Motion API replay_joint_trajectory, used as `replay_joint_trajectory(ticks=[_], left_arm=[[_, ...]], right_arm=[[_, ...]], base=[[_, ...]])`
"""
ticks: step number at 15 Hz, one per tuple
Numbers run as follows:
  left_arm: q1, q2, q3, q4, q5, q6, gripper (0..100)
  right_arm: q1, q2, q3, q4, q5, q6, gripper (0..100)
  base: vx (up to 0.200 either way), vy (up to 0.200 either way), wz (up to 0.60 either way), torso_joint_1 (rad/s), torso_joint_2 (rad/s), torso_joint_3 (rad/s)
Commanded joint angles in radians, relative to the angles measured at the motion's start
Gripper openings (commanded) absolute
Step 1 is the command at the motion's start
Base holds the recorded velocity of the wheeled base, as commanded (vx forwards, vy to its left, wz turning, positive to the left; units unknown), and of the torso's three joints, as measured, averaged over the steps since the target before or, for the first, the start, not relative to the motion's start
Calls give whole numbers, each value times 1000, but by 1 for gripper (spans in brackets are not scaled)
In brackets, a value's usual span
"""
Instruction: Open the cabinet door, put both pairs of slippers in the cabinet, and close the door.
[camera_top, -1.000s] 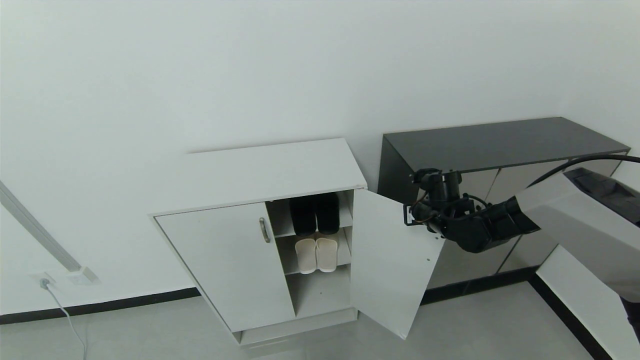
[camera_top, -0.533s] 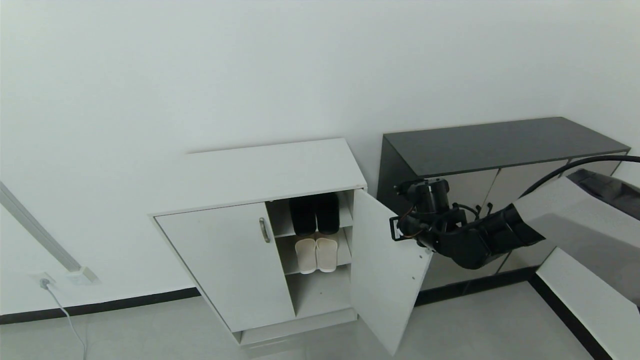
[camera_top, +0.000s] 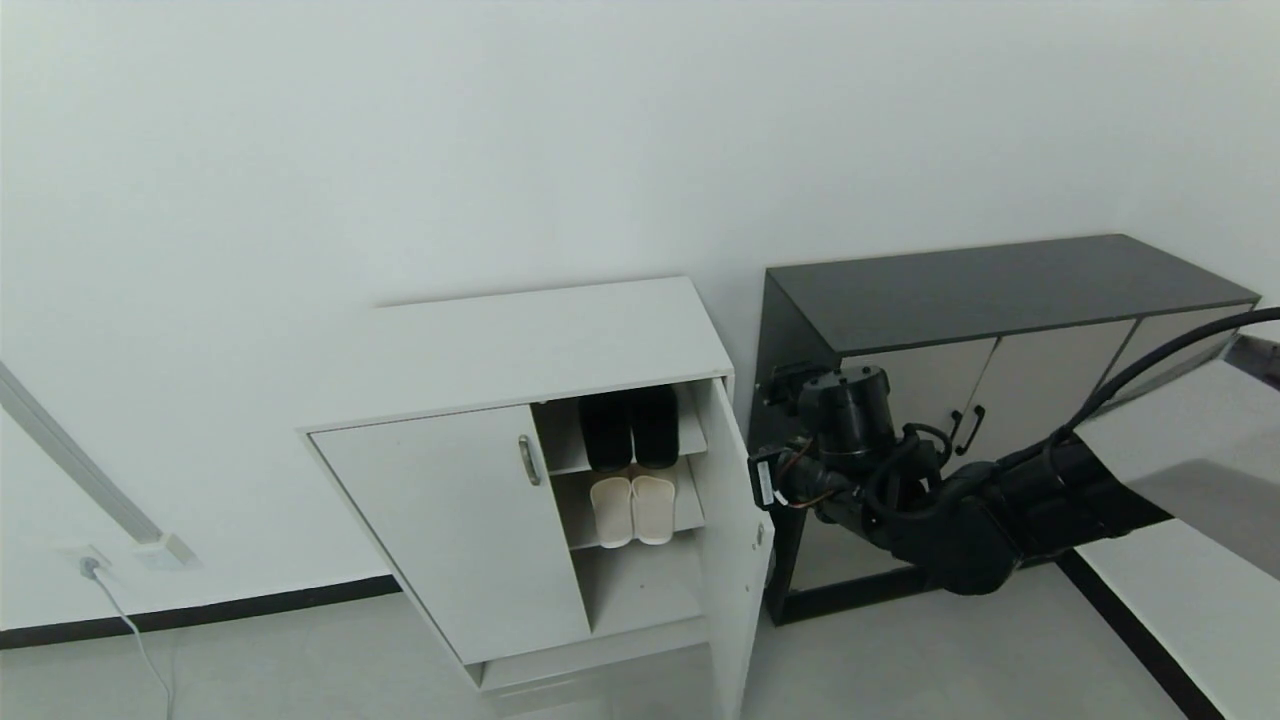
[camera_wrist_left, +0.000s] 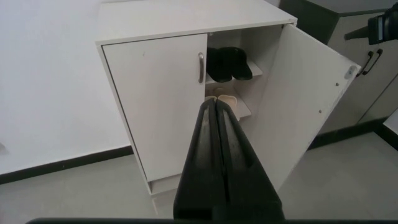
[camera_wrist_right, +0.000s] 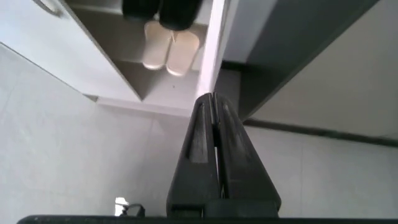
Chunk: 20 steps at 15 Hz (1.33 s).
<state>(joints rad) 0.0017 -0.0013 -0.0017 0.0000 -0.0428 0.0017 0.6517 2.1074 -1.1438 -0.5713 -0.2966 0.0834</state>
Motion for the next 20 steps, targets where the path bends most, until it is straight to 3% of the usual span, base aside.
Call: replay_joint_trajectory(ticks=[1,5,11,15,20], left_arm=[[0,1,0,0,1,0,0],[0,1,0,0,1,0,0],[0,1,0,0,1,0,0],[0,1,0,0,1,0,0],[0,1,0,0,1,0,0]], right_arm=[[11,-15,36,-21,2,-4,0],[17,52,39,-25,14,6,0],[117,166,-33,-56,27,9,0],[171,124,-79,-58,54,32,0],[157,13,-22,-59,56,-22,0]], base=[[0,0,0,0,0,0],[0,0,0,0,0,0],[0,0,0,0,0,0],[0,0,0,0,0,0],[0,0,0,0,0,0]])
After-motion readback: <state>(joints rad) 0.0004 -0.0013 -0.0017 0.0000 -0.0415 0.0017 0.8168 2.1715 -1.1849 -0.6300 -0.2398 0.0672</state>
